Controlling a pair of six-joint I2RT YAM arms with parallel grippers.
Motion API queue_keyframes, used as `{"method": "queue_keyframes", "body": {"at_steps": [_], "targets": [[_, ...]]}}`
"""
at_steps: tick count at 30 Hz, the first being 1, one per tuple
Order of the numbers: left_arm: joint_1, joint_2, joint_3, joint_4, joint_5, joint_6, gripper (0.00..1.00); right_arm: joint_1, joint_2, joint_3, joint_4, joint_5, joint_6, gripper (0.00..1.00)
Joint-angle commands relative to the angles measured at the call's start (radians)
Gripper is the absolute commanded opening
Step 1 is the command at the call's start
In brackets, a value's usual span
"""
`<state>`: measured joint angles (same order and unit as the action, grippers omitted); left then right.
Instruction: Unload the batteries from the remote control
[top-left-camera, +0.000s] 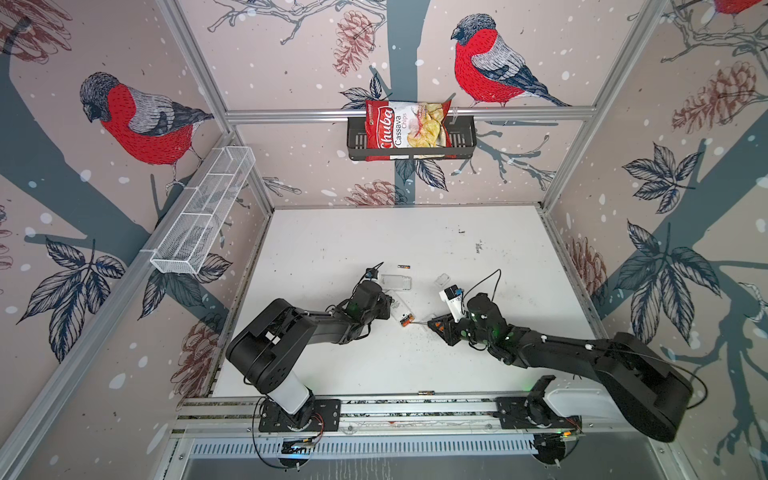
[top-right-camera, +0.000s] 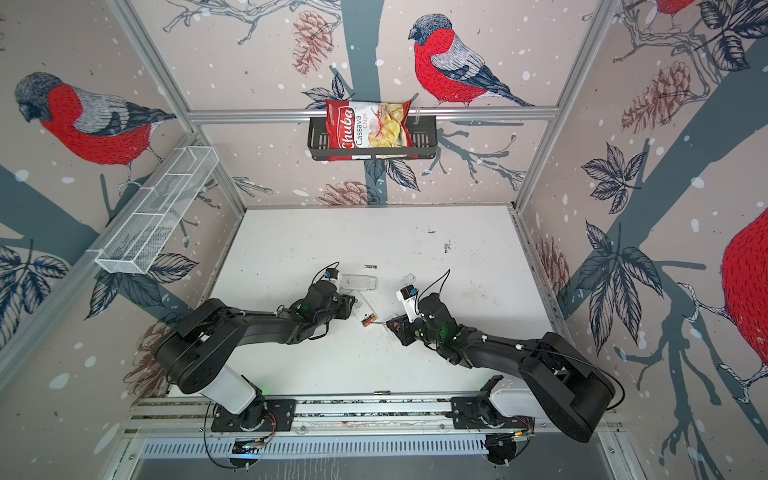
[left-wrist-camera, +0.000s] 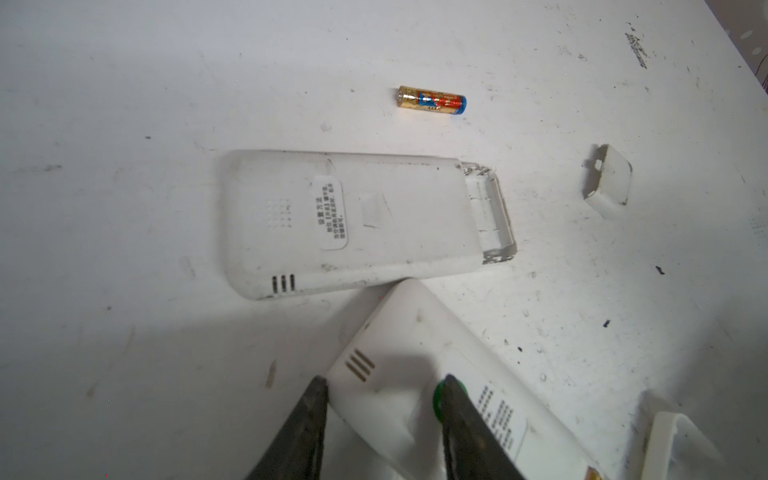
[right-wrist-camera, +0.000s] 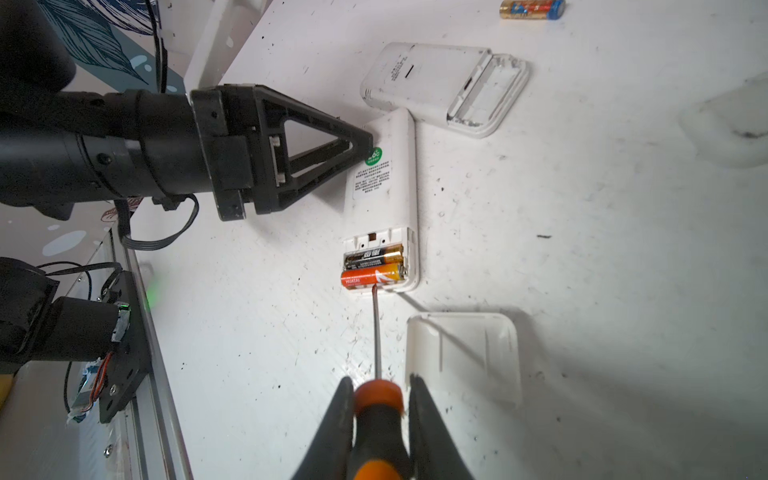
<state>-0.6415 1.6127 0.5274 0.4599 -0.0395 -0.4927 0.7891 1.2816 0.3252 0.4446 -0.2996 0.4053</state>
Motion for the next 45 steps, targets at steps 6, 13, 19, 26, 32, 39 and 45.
{"method": "queue_keyframes", "body": {"at_steps": [6,13,19,26,32,39,45], "targets": [[-0.01,0.006,-0.009,-0.102,0.121,0.01,0.41,0.018,-0.001,-0.036,0.014,0.063,0.03,0.0],[-0.011,-0.001,-0.015,-0.099,0.128,0.004,0.4,0.029,-0.002,-0.054,0.031,0.073,0.039,0.0],[-0.01,-0.012,-0.021,-0.091,0.135,-0.012,0.41,0.029,-0.024,-0.049,0.033,0.066,0.043,0.0],[-0.003,-0.158,-0.041,-0.115,0.089,-0.053,0.84,0.004,-0.149,-0.006,-0.025,0.021,0.046,0.0],[0.012,-0.39,-0.085,-0.167,-0.01,-0.098,0.97,-0.095,-0.234,0.002,-0.024,-0.097,0.052,0.0],[0.027,-0.688,-0.233,0.008,0.003,-0.165,0.93,-0.228,-0.269,-0.028,0.2,-0.325,0.142,0.0],[0.051,-0.837,-0.261,0.021,0.02,-0.231,0.79,-0.258,-0.239,-0.036,0.425,-0.438,0.199,0.0]]}}
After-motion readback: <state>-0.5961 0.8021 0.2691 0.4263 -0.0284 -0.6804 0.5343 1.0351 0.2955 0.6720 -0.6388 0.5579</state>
